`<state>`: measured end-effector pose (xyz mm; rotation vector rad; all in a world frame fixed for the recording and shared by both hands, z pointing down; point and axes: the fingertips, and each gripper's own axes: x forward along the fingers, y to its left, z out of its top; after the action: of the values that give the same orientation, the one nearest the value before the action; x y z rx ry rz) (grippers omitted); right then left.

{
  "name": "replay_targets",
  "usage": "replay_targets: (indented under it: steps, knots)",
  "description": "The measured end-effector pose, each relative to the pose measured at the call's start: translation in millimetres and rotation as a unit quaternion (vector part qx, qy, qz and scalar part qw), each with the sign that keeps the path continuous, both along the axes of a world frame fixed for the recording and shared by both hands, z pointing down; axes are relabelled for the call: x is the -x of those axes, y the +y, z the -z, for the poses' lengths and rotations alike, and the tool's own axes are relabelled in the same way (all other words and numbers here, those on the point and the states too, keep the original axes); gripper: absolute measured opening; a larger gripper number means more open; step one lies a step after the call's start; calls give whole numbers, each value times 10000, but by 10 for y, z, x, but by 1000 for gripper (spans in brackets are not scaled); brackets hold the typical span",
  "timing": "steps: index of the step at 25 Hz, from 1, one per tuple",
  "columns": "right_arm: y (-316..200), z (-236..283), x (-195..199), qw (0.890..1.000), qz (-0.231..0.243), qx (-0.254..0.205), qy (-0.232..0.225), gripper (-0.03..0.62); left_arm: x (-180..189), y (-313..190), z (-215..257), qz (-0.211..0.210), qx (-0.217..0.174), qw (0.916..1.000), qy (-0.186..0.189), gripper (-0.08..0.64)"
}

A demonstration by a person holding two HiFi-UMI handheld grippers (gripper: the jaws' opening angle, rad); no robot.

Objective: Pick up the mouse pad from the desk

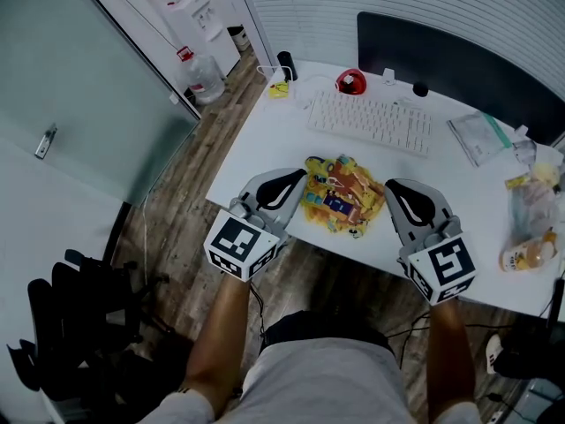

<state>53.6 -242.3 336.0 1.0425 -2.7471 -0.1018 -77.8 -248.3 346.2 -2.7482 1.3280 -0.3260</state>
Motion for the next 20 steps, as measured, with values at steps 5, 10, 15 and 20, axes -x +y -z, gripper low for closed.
replay_targets:
  steps: [5,10,15,20]
  knots:
    - [-92,-69,-5,9999,7,99,69,14,-24,-129,-114,10,163,9998,-92,15]
    - [-160,-171,39,9995,9,273,156,14,-18,-244,-232,-34,361,9992,-194,17]
    - [-237,-278,85,9987,-78,432,245,15,16,-362,-357,-117,600,9977,-306,18]
    - [-292,-425,99,9970,-140,656,380,69,37,-434,-495,-209,853,9952,-431,39]
